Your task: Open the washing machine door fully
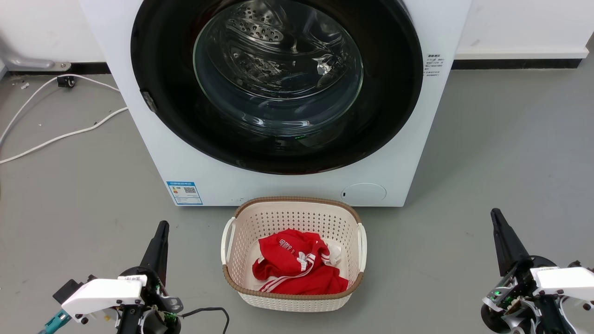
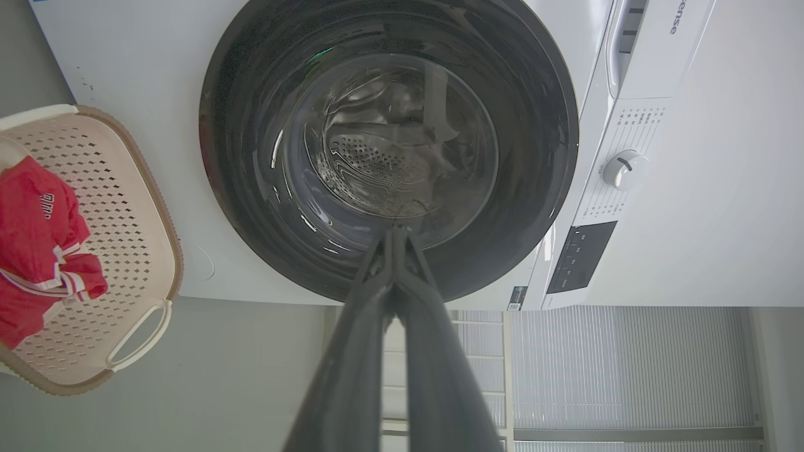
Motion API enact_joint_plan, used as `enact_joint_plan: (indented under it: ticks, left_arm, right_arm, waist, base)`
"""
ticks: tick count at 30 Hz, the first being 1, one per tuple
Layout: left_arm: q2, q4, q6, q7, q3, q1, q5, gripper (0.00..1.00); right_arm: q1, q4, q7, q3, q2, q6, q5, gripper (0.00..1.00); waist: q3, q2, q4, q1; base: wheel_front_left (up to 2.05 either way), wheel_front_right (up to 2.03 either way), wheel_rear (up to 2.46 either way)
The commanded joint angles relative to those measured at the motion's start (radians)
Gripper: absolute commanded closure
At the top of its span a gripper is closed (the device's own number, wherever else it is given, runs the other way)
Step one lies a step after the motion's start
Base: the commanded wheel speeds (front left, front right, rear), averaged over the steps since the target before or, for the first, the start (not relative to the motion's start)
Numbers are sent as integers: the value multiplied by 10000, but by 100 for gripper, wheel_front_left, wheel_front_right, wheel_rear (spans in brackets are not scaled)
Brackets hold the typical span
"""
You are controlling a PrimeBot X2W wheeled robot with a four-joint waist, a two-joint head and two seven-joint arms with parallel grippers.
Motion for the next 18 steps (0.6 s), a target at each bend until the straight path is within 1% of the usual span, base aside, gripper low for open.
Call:
enact_joint_plan:
  ticks: [1,18]
  left_arm:
    - [-7,16,-29,18,16,-93,62,100]
    - [-24,16,-29,52,47,-96,59,100]
  right_arm:
    - [-147,11,40,-20,23,0,-63,100]
    - [-152,13,58,-58,51,0,-105,100]
  waist:
    - [0,0,0,0]
    - [0,0,0,0]
  base:
    - [0,0,0]
    - [0,0,0]
